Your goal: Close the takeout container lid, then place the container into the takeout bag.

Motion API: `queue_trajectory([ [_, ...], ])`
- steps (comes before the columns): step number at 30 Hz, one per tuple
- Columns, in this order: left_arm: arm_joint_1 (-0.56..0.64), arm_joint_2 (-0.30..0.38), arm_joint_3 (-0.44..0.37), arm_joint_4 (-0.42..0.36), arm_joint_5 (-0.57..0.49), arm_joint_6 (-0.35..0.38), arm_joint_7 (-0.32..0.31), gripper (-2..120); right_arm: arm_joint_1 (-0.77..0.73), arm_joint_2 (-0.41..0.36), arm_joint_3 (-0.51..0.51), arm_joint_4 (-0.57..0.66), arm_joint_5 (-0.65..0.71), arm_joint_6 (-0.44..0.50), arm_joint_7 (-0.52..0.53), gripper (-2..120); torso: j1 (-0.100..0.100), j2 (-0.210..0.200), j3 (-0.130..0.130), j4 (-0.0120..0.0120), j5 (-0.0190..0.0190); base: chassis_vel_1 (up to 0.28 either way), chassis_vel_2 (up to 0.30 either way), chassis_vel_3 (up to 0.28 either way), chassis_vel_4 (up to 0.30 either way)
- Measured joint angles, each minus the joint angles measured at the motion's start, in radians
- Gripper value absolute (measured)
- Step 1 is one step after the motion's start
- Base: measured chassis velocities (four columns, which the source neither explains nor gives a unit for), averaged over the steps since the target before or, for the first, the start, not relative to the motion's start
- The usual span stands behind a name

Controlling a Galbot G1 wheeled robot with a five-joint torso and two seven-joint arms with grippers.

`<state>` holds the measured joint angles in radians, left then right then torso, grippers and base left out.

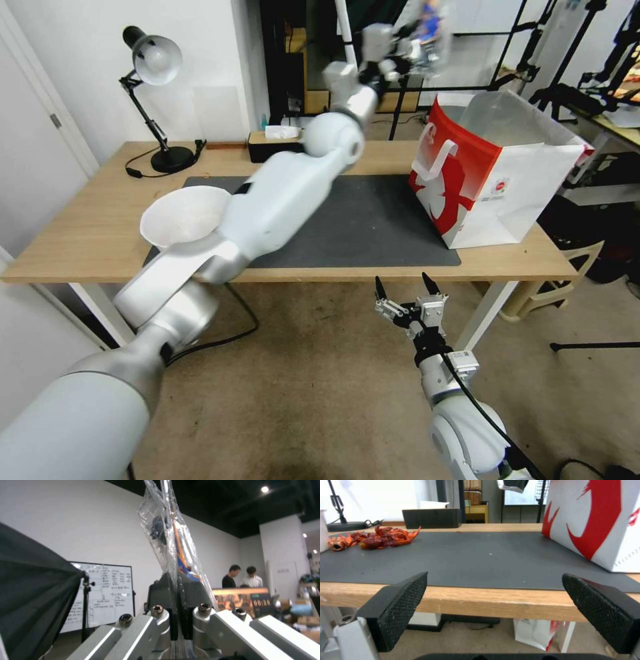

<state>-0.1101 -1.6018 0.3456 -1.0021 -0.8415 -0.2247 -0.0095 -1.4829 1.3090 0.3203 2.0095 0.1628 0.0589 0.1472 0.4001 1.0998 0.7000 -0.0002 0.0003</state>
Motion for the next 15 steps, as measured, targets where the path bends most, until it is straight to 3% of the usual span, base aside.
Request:
queue_trajectory([
  [3,-0.013,-0.011,0.027,0.020,0.009,-0.012,0.004,1,-0.004,0.004,0.001,-0.002,-0.005,0.002,-0.001,100,0.000,0.000,0.000,-0.0006,0.0002,0.000,0.000,0.000,0.000],
  [15,-0.050,-0.011,0.189,0.104,0.093,-0.076,0.057,1,-0.019,0.032,0.006,-0.016,-0.021,0.008,-0.002,100,0.000,0.000,0.000,0.0004,-0.0004,0.000,0.000,0.000,0.000],
])
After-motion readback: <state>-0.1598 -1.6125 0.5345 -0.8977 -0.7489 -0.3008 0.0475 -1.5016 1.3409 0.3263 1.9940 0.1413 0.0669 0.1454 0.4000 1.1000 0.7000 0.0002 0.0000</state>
